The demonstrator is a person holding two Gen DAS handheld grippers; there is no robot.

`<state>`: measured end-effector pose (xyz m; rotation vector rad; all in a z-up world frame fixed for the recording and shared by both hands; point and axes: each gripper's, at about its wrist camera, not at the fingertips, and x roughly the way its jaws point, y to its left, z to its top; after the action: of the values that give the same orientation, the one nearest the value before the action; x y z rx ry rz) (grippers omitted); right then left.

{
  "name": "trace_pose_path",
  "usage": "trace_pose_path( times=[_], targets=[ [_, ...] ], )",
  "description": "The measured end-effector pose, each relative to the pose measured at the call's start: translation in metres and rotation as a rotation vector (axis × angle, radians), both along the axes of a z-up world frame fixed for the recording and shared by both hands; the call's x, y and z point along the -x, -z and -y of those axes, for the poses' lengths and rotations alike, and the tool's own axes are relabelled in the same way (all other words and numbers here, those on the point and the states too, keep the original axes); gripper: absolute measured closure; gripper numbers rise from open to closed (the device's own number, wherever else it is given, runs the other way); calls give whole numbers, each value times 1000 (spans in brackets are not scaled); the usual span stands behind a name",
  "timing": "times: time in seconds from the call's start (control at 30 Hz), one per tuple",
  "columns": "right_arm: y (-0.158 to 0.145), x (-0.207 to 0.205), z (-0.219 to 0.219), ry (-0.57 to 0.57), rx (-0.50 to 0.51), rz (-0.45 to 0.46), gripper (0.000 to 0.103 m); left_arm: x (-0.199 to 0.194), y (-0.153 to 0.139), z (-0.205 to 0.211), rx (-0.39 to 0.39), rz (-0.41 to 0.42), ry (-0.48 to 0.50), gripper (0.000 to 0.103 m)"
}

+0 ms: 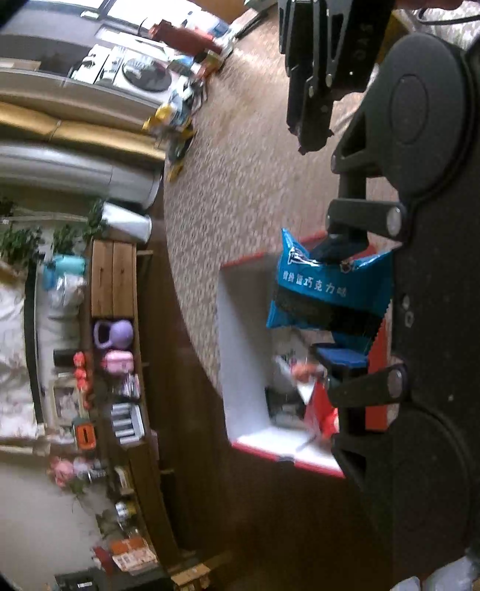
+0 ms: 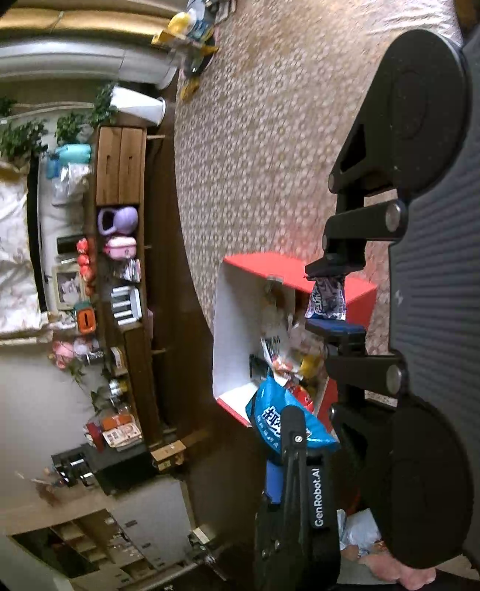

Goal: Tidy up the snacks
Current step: 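Carry the blue pouch and purple candy bar over the shoebox, then lower the blue pouch and candy bar into the shoebox and open both tools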

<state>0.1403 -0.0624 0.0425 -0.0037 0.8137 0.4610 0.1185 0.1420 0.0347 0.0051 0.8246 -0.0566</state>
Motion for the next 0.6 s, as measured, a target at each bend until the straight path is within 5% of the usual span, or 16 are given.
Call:
trace_pose_path(
  times=[0.6],
  targets=[
    [60, -76, -90, -41, 95, -62, 79, -74, 47, -81, -44, -53, -110, 58]
  ],
)
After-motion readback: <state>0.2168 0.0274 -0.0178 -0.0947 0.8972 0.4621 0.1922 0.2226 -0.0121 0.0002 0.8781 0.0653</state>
